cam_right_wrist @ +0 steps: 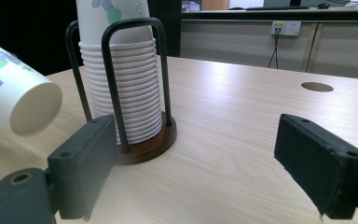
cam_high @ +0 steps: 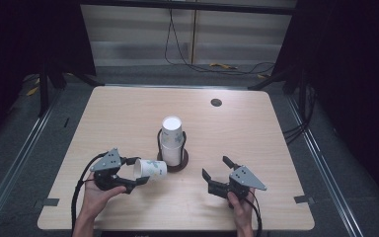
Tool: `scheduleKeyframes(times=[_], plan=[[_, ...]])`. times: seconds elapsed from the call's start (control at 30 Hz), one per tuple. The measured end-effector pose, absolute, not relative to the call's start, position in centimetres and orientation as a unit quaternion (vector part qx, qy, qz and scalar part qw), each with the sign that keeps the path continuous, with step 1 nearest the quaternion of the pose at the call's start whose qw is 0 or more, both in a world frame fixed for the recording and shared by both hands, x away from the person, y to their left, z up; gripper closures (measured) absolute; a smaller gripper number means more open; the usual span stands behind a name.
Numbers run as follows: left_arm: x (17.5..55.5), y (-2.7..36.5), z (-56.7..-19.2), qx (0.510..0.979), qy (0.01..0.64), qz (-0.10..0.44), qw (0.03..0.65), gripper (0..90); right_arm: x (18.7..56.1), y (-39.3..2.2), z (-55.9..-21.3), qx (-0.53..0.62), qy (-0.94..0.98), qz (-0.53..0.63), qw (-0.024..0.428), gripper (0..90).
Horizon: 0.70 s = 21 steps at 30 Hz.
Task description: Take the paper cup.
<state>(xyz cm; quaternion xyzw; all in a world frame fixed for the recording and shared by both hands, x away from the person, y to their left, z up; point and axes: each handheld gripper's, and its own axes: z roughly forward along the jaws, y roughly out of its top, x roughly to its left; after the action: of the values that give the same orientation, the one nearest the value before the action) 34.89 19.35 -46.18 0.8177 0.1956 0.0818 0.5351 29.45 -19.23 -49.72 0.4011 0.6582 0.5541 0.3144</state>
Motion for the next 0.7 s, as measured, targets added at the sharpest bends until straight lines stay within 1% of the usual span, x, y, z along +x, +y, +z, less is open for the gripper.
scheduleKeyframes(times=[0.2, 0.3, 0.47, 0.57, 0.7], plan=[[35.4, 20.3, -45.7, 0.816, 0.22, 0.097, 0.526, 26.6, 29.3, -19.5, -50.0, 0.41, 0.655, 0.542, 0.331, 12.9], [35.7, 20.7, -45.6, 0.814, 0.231, 0.095, 0.525, 26.7, 29.3, -19.6, -50.0, 0.41, 0.649, 0.542, 0.343, 12.9], [36.1, 21.0, -45.4, 0.82, 0.239, 0.099, 0.511, 26.7, 29.2, -19.6, -50.1, 0.41, 0.642, 0.544, 0.352, 12.9], [36.2, 21.3, -45.0, 0.819, 0.25, 0.091, 0.509, 26.7, 28.9, -19.6, -50.1, 0.415, 0.629, 0.547, 0.364, 12.8], [36.4, 21.7, -44.1, 0.821, 0.256, 0.097, 0.501, 26.7, 28.6, -19.6, -50.2, 0.419, 0.613, 0.552, 0.379, 12.7]])
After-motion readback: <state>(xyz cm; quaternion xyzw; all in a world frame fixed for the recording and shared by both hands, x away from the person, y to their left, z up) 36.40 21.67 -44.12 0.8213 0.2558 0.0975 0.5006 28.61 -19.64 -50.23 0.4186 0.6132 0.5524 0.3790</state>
